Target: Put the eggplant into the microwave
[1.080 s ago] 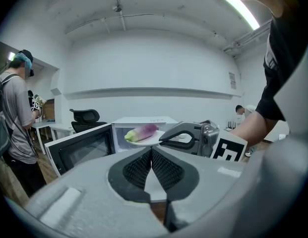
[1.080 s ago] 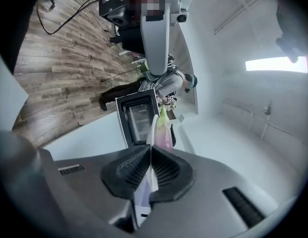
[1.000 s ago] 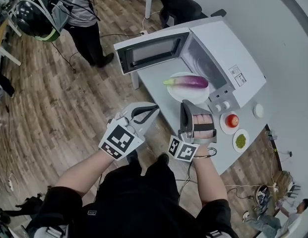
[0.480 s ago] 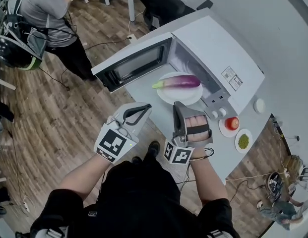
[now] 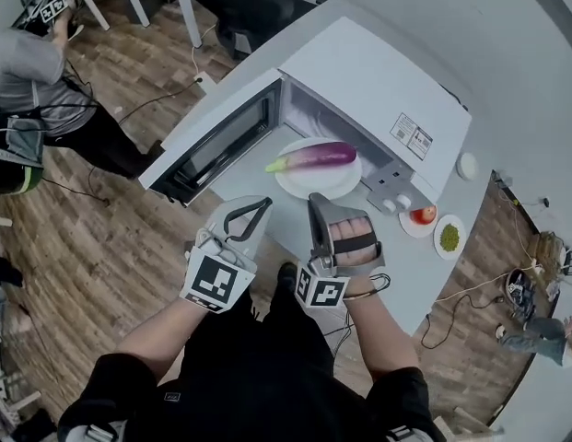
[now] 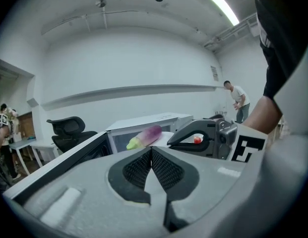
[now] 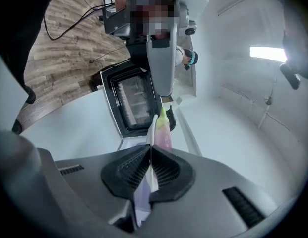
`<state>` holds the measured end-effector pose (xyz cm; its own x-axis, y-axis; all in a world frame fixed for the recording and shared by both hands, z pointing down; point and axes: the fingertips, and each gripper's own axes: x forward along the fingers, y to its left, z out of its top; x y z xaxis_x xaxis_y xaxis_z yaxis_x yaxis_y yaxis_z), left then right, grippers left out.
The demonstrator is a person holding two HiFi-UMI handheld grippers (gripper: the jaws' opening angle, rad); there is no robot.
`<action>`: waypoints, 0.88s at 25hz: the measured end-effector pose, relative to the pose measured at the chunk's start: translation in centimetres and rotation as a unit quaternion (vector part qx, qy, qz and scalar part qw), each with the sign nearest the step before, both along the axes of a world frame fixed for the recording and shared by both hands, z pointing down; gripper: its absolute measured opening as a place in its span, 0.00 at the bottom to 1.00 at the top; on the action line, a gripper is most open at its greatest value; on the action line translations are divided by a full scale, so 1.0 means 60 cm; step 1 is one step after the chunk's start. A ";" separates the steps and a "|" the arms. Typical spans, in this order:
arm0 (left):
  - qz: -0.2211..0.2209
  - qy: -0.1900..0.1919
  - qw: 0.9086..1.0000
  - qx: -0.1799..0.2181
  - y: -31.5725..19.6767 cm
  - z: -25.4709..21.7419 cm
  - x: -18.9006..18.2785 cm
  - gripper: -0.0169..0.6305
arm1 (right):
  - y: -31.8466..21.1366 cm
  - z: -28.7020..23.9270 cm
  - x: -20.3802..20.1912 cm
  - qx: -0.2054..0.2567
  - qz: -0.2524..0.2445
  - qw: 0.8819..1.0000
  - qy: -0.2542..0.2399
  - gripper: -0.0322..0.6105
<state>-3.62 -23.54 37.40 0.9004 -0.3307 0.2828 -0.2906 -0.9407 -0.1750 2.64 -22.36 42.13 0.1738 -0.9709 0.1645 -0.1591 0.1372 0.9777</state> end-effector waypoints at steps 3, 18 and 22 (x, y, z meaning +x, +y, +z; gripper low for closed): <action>0.038 0.012 0.999 -0.017 -0.007 0.006 0.006 0.04 | -0.012 0.011 0.004 -0.002 0.038 0.999 0.001 0.09; 0.098 0.030 0.994 -0.046 -0.096 0.075 0.047 0.04 | -0.088 0.104 0.057 -0.008 0.132 0.991 -0.006 0.09; 0.100 0.024 0.994 -0.045 -0.120 0.107 0.066 0.04 | -0.115 0.137 0.086 -0.008 0.142 0.990 -0.006 0.09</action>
